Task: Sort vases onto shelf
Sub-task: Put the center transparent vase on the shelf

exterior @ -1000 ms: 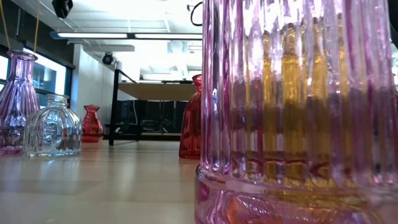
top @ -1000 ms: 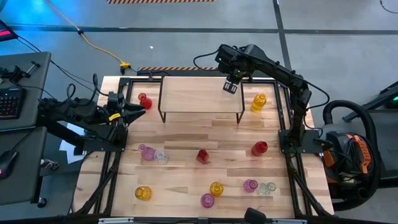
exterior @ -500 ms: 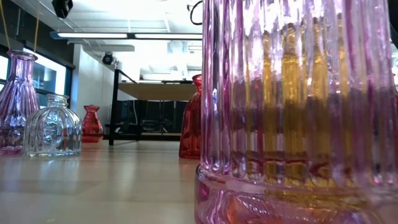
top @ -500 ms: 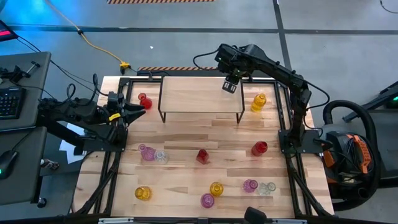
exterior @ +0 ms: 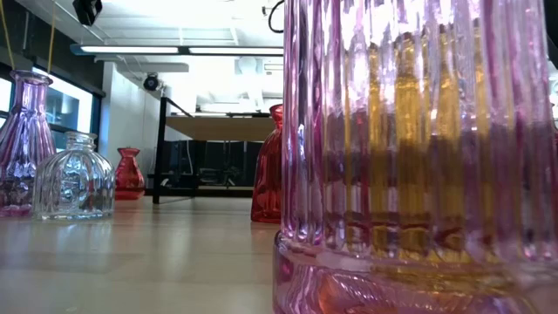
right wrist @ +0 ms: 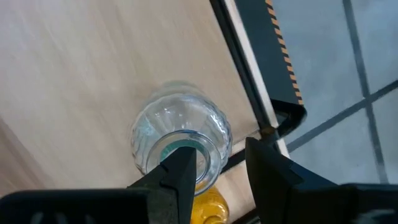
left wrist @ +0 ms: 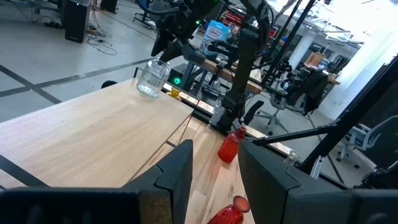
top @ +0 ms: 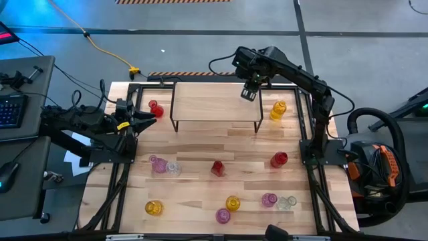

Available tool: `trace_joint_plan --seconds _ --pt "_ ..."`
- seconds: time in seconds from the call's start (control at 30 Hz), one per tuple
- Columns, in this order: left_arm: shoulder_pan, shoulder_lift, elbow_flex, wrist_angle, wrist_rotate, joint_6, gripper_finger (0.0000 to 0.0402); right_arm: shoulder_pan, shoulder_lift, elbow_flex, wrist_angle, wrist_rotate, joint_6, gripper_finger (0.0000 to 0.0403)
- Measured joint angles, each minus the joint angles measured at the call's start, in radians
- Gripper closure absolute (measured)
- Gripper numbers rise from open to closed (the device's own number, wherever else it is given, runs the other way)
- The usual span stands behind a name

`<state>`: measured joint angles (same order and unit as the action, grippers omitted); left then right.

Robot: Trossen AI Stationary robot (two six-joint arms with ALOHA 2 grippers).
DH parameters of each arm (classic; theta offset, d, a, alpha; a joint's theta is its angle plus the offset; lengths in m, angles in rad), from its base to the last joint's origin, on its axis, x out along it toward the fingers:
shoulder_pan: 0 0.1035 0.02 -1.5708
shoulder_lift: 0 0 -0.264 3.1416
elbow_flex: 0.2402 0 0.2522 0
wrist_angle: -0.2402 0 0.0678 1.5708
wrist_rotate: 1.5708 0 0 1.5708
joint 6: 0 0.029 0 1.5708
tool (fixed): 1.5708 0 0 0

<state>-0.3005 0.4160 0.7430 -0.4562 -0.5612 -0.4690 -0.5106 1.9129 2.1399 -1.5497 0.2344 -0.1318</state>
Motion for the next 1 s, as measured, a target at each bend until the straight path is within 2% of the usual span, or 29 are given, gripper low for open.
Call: trace_joint_plan --seconds 0.8,1.0 --pt "0.000 0.000 0.000 0.000 0.000 -0.025 0.0282 0.000 0.002 -0.011 0.025 0.010 -0.034 0.0288" --pt "0.000 0.000 0.000 0.000 0.000 -0.025 0.0282 0.000 0.003 -0.011 0.027 0.071 -0.034 0.0287"
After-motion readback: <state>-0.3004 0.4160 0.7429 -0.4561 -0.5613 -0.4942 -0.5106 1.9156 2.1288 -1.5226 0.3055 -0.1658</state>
